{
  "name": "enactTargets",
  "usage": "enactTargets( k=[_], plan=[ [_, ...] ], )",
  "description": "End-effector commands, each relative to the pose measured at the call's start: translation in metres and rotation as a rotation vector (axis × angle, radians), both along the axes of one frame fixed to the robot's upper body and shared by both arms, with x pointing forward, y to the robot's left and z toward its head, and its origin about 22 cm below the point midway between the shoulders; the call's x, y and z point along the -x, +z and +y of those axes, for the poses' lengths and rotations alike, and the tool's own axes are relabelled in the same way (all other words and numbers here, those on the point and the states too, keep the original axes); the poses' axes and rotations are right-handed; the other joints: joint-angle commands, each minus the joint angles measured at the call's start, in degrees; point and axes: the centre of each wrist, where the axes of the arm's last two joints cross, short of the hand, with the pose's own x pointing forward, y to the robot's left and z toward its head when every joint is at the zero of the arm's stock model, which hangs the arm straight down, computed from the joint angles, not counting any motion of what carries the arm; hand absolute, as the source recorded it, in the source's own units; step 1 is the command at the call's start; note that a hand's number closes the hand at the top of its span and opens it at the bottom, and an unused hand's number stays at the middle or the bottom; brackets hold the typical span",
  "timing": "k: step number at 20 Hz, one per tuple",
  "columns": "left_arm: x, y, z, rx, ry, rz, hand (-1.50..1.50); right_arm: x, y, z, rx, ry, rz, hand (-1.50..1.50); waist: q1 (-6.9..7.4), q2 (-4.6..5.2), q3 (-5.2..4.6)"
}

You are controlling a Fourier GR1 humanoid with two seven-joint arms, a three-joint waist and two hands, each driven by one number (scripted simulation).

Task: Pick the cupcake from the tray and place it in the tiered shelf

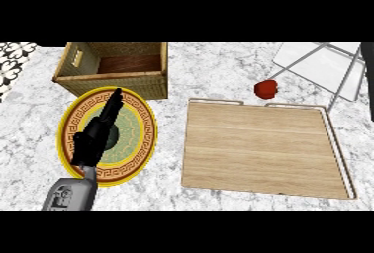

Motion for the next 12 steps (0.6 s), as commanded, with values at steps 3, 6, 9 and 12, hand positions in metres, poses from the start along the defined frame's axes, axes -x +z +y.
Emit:
enactTargets(
  k=[3, 6, 9, 12],
  plan=[
    [0.003, -0.013, -0.012, 0.001, 0.003, 0.001, 0.00, 0.004, 0.033, 0.012, -0.049, 0.078, -0.092, -1.50, -0.15, 0.01, 0.01],
    [-0.001, -0.006, 0.017, -0.010, -0.002, -0.006, 0.00, 0.017, 0.040, -0.004, -0.031, 0.053, -0.197, -1.50, -0.67, -0.16, 0.01],
    [0.003, -0.003, 0.004, 0.003, 0.024, 0.012, 0.00, 0.028, 0.068, 0.016, -0.053, 0.069, -0.381, -1.50, -0.83, -0.45, 0.01],
    [0.001, 0.002, 0.011, 0.012, 0.012, 0.010, 0.00, 0.044, 0.082, -0.003, -0.051, 0.006, -0.470, -1.50, -0.98, -0.36, 0.01]
  ],
)
